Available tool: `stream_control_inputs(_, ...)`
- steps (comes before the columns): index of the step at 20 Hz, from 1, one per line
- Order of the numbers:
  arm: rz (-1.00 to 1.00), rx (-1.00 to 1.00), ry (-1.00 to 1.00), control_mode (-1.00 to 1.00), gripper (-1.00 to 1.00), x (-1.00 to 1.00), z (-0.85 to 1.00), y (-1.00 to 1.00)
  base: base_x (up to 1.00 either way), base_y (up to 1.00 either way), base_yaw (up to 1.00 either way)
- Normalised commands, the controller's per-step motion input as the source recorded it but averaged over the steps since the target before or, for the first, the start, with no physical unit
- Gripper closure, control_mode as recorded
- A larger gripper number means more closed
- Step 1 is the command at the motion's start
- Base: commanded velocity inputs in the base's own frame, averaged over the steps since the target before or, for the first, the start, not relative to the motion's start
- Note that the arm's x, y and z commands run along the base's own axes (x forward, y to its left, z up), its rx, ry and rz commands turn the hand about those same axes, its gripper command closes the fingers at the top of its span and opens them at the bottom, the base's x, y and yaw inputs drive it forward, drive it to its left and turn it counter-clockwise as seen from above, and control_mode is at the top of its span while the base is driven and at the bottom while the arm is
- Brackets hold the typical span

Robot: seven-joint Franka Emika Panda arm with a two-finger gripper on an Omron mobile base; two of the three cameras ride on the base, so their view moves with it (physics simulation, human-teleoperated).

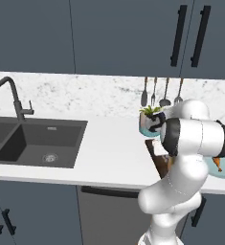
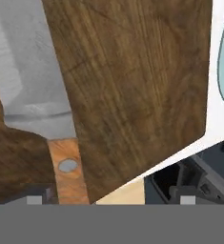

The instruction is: Pick up the knife from the drawer and place it on the cutting board. Then place the meat from the plate to the cutting board.

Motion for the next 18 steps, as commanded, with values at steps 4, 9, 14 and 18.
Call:
stream_control_inputs(4, 0.00, 0.12, -0.16, -1.00, -1.00, -0.28, 0.30, -0.46, 0.00, 0.00, 0.00)
stream_control_inputs(9, 0.00, 0.13, -0.14, -1.00, -1.00, -0.06, 0.29, -0.57, 0.00, 0.00, 0.00)
stream_control_inputs(14, 0.02, 0.04, -0.11, -1.00, -1.00, 0.00, 0.18, -0.53, 0.00, 0.00, 0.00)
stream_control_inputs(18, 0.04, 0.00, -0.06, -1.00, -1.00, 0.00, 0.00, -0.65, 0.00, 0.00, 0.00)
